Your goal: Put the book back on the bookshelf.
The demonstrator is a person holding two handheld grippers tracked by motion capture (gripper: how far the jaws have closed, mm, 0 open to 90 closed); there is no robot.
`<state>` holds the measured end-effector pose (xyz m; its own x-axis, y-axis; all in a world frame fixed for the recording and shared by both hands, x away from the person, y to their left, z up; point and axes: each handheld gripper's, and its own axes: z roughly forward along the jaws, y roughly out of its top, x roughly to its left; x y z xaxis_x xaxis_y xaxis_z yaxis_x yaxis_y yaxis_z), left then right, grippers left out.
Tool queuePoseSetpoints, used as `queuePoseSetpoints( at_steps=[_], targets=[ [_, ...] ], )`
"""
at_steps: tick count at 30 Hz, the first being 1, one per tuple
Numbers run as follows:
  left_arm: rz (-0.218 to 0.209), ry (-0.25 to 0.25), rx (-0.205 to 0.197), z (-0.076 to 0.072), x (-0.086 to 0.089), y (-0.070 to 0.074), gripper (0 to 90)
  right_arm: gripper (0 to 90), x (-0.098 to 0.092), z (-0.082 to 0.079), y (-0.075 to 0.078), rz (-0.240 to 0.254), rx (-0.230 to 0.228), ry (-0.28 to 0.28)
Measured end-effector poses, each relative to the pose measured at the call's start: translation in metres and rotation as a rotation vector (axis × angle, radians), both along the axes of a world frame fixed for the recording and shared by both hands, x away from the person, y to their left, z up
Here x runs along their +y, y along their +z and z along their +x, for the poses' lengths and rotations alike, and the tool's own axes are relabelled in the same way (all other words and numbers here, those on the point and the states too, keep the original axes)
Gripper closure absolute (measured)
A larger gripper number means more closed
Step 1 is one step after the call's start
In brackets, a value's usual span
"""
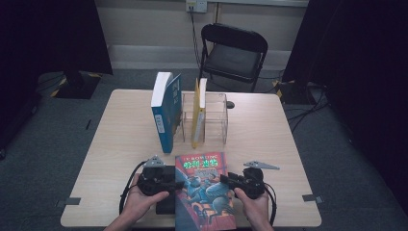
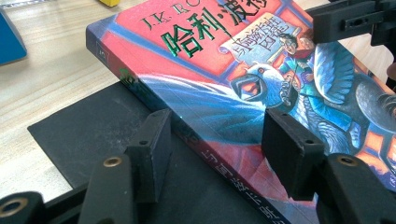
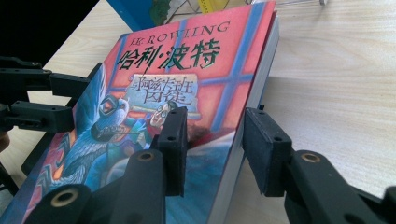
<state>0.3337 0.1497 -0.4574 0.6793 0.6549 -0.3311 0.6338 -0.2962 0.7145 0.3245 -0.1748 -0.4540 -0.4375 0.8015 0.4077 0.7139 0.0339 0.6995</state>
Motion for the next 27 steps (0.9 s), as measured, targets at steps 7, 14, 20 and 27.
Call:
queuePoseSetpoints(
  at_steps=[7, 14, 20, 27],
  targets=[
    [0.003, -0.005, -0.002, 0.000, 0.001, 0.000, 43.1, 66.0, -0.005, -0.007, 0.003, 0.024, -0.001, 0.001],
    [-0.001, -0.006, -0.003, 0.000, 0.001, 0.000, 42.9, 68.8, -0.008, -0.012, 0.011, 0.127, 0.013, -0.016],
    [-0.001, -0.003, -0.002, 0.000, 0.000, 0.000, 42.9, 68.1, -0.002, -0.014, 0.013, 0.081, -0.015, -0.007],
    [-0.002, -0.009, -0.004, 0.001, 0.001, -0.001, 42.7, 67.8, -0.006, -0.006, 0.000, 0.070, 0.013, -0.020]
  ],
)
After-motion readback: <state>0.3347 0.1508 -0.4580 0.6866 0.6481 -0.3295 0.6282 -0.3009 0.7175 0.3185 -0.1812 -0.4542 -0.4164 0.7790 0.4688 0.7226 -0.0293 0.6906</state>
